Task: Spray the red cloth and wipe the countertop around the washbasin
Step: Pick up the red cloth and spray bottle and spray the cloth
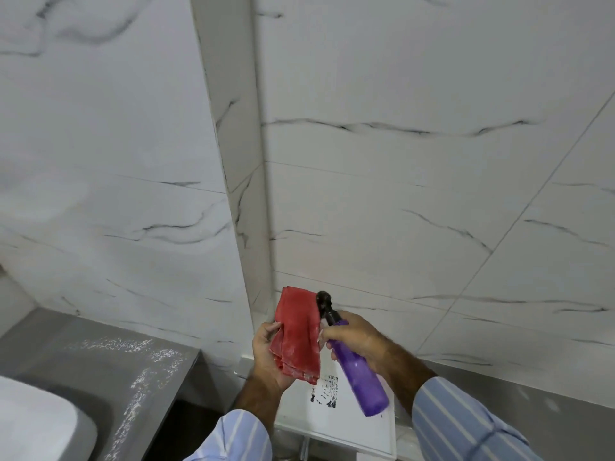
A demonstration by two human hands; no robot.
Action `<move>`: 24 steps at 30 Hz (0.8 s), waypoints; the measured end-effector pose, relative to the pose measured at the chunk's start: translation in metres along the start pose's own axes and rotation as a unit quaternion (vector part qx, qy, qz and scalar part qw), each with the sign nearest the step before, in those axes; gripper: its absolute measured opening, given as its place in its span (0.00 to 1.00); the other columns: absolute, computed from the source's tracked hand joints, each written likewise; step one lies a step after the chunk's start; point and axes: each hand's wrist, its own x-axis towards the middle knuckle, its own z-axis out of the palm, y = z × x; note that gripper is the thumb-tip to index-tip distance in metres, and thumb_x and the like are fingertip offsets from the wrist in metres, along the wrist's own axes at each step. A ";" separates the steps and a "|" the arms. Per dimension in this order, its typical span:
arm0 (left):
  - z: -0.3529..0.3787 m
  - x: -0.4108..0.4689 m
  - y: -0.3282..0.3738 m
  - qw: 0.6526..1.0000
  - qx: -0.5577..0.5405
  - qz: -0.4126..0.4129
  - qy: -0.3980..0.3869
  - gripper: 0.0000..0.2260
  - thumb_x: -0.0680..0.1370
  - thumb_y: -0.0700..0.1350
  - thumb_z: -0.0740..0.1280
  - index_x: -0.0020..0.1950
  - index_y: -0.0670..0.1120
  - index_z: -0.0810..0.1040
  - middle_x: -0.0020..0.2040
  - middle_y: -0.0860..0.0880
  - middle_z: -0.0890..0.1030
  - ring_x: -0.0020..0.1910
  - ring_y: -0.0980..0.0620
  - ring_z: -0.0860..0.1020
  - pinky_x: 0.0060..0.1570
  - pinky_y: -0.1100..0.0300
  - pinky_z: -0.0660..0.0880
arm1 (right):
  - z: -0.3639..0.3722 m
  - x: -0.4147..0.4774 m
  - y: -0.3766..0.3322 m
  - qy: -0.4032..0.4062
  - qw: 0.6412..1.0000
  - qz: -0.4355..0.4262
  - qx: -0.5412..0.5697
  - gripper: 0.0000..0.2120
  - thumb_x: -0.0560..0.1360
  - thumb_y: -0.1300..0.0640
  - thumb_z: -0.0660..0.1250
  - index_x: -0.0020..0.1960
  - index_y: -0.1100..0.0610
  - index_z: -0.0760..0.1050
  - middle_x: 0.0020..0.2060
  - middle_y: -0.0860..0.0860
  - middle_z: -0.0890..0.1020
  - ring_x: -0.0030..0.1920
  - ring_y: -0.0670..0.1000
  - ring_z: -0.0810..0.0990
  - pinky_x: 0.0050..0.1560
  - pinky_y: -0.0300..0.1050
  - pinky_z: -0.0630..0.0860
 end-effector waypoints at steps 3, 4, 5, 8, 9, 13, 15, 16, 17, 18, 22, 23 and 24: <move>-0.008 0.001 0.001 1.000 -0.013 -0.009 0.003 0.34 0.74 0.50 0.63 0.79 0.38 0.71 0.62 0.32 0.80 0.57 0.32 0.80 0.68 0.37 0.74 | -0.002 0.014 0.013 0.076 0.995 -0.059 0.009 0.04 0.66 0.56 0.75 0.40 0.54 0.85 0.39 0.53 0.88 0.42 0.53 0.88 0.41 0.41 0.80; -0.012 0.002 0.002 1.000 -0.013 -0.012 0.004 0.36 0.75 0.50 0.62 0.82 0.37 0.68 0.64 0.32 0.79 0.59 0.32 0.80 0.69 0.37 0.72 | -0.003 0.020 0.019 0.096 0.993 -0.070 -0.001 0.01 0.70 0.57 0.75 0.40 0.54 0.86 0.41 0.51 0.89 0.47 0.52 0.88 0.44 0.40 0.78; -0.016 0.001 0.002 1.000 -0.012 -0.015 0.004 0.37 0.75 0.51 0.61 0.83 0.37 0.65 0.65 0.32 0.78 0.60 0.33 0.79 0.70 0.38 0.72 | -0.004 0.025 0.026 0.105 0.991 -0.078 -0.001 0.04 0.73 0.59 0.75 0.40 0.53 0.86 0.42 0.48 0.89 0.48 0.48 0.87 0.46 0.39 0.77; -0.027 -0.002 0.004 1.000 -0.007 -0.026 0.011 0.39 0.75 0.51 0.61 0.84 0.36 0.63 0.65 0.31 0.78 0.60 0.33 0.79 0.69 0.39 0.73 | 0.002 0.038 0.050 0.101 0.990 -0.094 0.020 0.09 0.76 0.63 0.75 0.42 0.51 0.87 0.41 0.42 0.89 0.46 0.40 0.85 0.50 0.37 0.76; -0.030 -0.003 0.004 0.999 -0.005 -0.029 0.012 0.39 0.75 0.52 0.62 0.84 0.36 0.63 0.64 0.31 0.78 0.60 0.33 0.79 0.68 0.40 0.74 | 0.003 0.041 0.057 0.101 0.990 -0.097 0.025 0.08 0.76 0.64 0.76 0.44 0.51 0.87 0.43 0.42 0.89 0.47 0.40 0.86 0.52 0.36 0.76; -0.043 -0.005 0.003 0.999 -0.014 -0.036 0.025 0.38 0.75 0.52 0.63 0.83 0.38 0.66 0.66 0.32 0.78 0.60 0.33 0.80 0.66 0.39 0.76 | 0.011 0.057 0.086 0.111 0.988 -0.100 0.043 0.04 0.76 0.66 0.76 0.48 0.58 0.86 0.47 0.45 0.88 0.52 0.45 0.85 0.59 0.39 0.75; -0.046 -0.005 0.001 0.999 -0.015 -0.040 0.031 0.37 0.75 0.52 0.63 0.83 0.38 0.67 0.67 0.32 0.78 0.60 0.33 0.81 0.66 0.39 0.76 | 0.012 0.063 0.098 0.121 0.987 -0.097 0.048 0.06 0.75 0.66 0.76 0.47 0.57 0.85 0.46 0.47 0.88 0.52 0.49 0.85 0.59 0.41 0.76; -0.047 -0.006 0.000 0.999 -0.012 -0.043 0.030 0.37 0.75 0.52 0.63 0.83 0.37 0.67 0.68 0.32 0.77 0.60 0.33 0.81 0.65 0.39 0.77 | 0.013 0.065 0.103 0.124 0.987 -0.095 0.042 0.06 0.75 0.66 0.76 0.47 0.56 0.85 0.46 0.48 0.88 0.51 0.50 0.85 0.59 0.42 0.76; -0.048 -0.007 -0.001 0.999 -0.007 -0.046 0.028 0.37 0.75 0.52 0.63 0.83 0.37 0.67 0.68 0.32 0.77 0.60 0.33 0.81 0.64 0.39 0.78 | 0.014 0.068 0.108 0.125 0.987 -0.092 0.040 0.06 0.75 0.66 0.76 0.47 0.56 0.84 0.47 0.49 0.88 0.50 0.52 0.85 0.58 0.43 0.78; -0.049 -0.007 -0.003 0.998 -0.004 -0.048 0.026 0.38 0.75 0.52 0.63 0.83 0.37 0.66 0.68 0.32 0.77 0.60 0.33 0.81 0.64 0.39 0.78 | 0.012 0.069 0.113 0.127 0.987 -0.088 0.040 0.06 0.75 0.65 0.76 0.47 0.56 0.84 0.47 0.50 0.88 0.49 0.53 0.85 0.54 0.41 0.79; -0.054 -0.006 -0.007 0.998 -0.005 -0.055 0.020 0.38 0.75 0.52 0.62 0.84 0.37 0.64 0.71 0.32 0.74 0.62 0.33 0.79 0.67 0.39 0.75 | 0.010 0.078 0.129 0.144 0.984 -0.090 0.046 0.05 0.75 0.63 0.77 0.47 0.54 0.85 0.49 0.51 0.88 0.54 0.57 0.86 0.51 0.38 0.78; -0.056 -0.005 -0.007 0.998 -0.006 -0.059 0.017 0.39 0.75 0.52 0.62 0.85 0.37 0.63 0.71 0.32 0.73 0.62 0.33 0.79 0.68 0.40 0.75 | 0.010 0.079 0.131 0.146 0.984 -0.092 0.042 0.05 0.75 0.61 0.78 0.47 0.53 0.85 0.47 0.49 0.88 0.52 0.59 0.86 0.50 0.38 0.78; -0.056 -0.005 -0.008 0.998 -0.008 -0.062 0.014 0.39 0.76 0.52 0.62 0.85 0.38 0.62 0.72 0.32 0.73 0.62 0.33 0.79 0.68 0.40 0.74 | 0.010 0.080 0.131 0.141 0.985 -0.091 0.037 0.07 0.75 0.60 0.79 0.47 0.50 0.84 0.43 0.47 0.87 0.49 0.59 0.86 0.47 0.35 0.79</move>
